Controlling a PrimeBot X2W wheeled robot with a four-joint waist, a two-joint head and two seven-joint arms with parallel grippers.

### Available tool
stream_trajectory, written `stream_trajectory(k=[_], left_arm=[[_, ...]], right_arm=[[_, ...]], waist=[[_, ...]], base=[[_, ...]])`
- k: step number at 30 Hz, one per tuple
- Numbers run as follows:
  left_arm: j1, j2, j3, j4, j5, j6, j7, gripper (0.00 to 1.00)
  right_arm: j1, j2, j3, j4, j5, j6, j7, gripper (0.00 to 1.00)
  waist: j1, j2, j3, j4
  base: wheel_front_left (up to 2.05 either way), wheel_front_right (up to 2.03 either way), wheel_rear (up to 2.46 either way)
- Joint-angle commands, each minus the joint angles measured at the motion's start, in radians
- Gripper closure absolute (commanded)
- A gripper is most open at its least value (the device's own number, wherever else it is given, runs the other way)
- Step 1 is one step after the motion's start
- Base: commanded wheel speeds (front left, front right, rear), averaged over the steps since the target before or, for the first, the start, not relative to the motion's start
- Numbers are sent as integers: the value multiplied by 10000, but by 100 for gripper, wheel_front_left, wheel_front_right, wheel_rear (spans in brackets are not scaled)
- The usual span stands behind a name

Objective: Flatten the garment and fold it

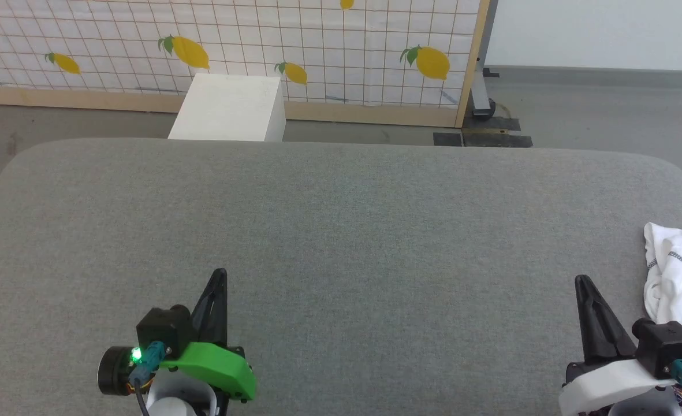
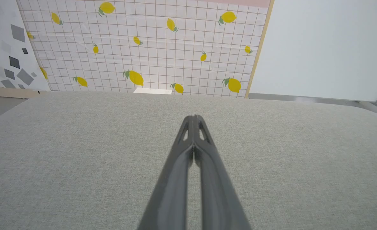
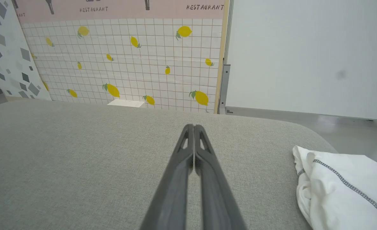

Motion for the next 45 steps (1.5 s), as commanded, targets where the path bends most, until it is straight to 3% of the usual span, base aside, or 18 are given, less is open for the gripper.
stream_trajectory(k=[1,45], left_arm=[[118,-12,31,-92,95,60,49,100],[334,-33,372,-965,702,333,942,100]], right_arm=[[-127,2,43,-37,-62,-3,51,100],[-431,6,431,-156,-211,-9,663,100]], waist=[[0,22,4,-11],[0,63,105,-353]], base=[[0,0,0],[0,0,0]])
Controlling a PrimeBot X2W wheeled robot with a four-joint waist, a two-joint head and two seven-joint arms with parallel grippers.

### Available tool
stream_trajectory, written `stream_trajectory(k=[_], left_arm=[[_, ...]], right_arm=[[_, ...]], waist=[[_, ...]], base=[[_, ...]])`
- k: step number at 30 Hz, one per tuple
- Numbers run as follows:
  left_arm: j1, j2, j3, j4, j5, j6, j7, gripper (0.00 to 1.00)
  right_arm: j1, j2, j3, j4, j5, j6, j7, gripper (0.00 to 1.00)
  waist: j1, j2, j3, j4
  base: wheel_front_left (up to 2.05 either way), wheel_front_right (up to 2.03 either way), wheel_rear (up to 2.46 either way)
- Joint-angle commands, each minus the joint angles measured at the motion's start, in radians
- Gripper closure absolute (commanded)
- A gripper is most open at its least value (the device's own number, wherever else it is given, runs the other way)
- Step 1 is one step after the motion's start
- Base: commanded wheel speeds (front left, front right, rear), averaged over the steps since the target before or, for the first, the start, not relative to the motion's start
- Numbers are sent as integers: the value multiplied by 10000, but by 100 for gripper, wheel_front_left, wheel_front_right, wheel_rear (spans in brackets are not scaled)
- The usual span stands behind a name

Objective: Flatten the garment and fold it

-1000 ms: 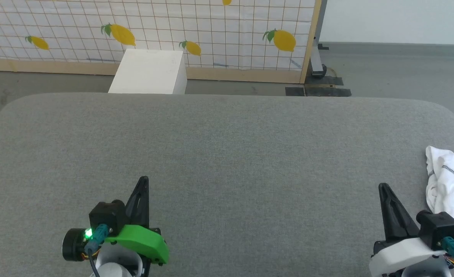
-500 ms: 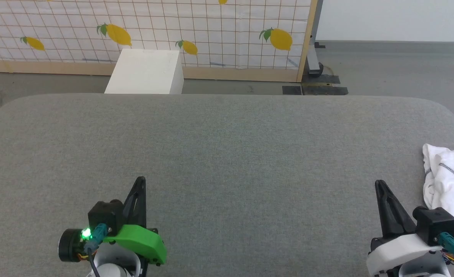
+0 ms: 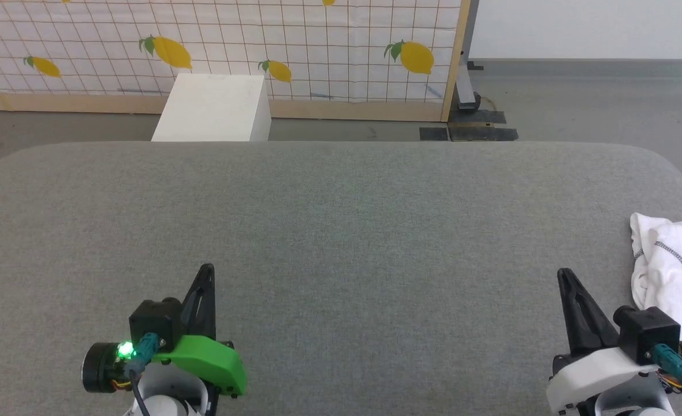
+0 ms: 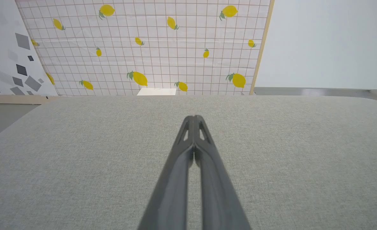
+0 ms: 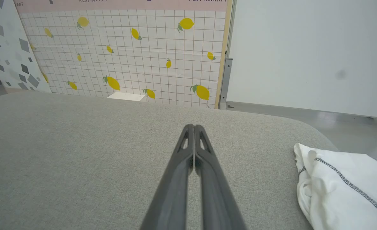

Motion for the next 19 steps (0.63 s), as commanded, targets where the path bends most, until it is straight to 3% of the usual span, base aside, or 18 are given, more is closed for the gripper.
stream_trajectory(k=[1,19], left_arm=[[145,-31,38,-82,97,64,74,100],[233,-40,177,-437,344,175,437,100]], right_arm=[[-179,6,48,-55,-63,-9,62,100],[-303,7,205,-103,-124,-12,311,100]], waist=[[0,63,4,-12],[0,80,46,-152]], base=[[0,0,0],[0,0,0]])
